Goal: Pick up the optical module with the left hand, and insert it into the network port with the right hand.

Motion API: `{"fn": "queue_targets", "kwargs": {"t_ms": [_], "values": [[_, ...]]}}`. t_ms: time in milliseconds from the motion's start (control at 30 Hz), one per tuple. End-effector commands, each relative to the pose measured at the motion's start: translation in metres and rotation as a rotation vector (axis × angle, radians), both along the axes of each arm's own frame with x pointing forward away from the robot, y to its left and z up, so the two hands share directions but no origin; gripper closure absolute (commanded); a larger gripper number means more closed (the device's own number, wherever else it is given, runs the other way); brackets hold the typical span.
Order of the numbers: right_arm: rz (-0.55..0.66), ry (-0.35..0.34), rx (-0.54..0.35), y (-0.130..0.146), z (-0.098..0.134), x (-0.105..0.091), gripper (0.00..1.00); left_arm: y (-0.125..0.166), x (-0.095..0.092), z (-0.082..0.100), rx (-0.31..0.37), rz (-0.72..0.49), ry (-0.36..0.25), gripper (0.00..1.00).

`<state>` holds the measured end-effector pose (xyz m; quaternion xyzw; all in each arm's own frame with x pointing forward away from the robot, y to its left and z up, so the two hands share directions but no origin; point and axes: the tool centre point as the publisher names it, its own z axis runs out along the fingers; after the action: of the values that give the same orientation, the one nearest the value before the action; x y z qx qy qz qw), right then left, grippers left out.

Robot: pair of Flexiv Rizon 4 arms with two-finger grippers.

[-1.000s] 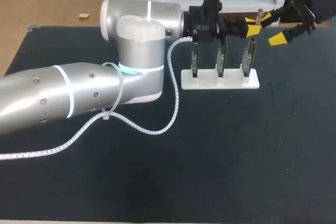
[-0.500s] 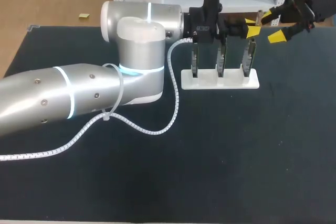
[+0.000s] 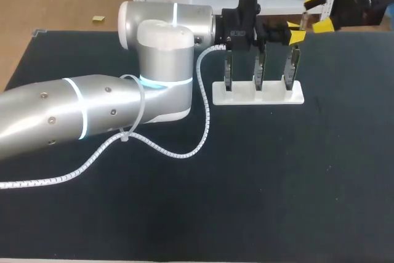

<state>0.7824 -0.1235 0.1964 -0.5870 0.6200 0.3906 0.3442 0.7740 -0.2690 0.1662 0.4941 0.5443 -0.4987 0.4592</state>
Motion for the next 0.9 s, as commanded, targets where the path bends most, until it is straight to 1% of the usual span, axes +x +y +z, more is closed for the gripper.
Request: {"fn": "queue_targets", "kwargs": {"t_ms": [33,433,467,500,533,567,900], "values": [[-0.001,0.002,-0.002,0.007,0.002,-0.001,0.0,0.0,0.001,0.0,0.0,-0.001,0.001,1.0],[0.011,0.002,-0.028,0.018,0.0,0.001,0.0,0.0,0.001,0.0,0.0,-0.001,0.001,1.0],[0.012,0.0,-0.034,0.018,0.0,0.001,0.41,0.0,0.001,0.0,0.0,-0.001,0.001,1.0],[0.012,-0.003,-0.039,0.018,-0.001,0.001,0.61,0.0,0.001,0.0,0.0,-0.001,0.001,1.0],[0.012,-0.008,-0.041,0.019,-0.001,0.001,0.89,0.0,0.001,0.0,0.0,-0.001,0.001,1.0],[0.01,-0.01,-0.045,0.019,-0.001,0.0,1.0,0.0,0.001,0.0,0.0,-0.001,0.001,1.0],[-0.003,-0.015,-0.043,0.019,0.0,0.002,1.0,0.0,0.001,0.0,0.0,-0.001,0.001,1.0]]}}
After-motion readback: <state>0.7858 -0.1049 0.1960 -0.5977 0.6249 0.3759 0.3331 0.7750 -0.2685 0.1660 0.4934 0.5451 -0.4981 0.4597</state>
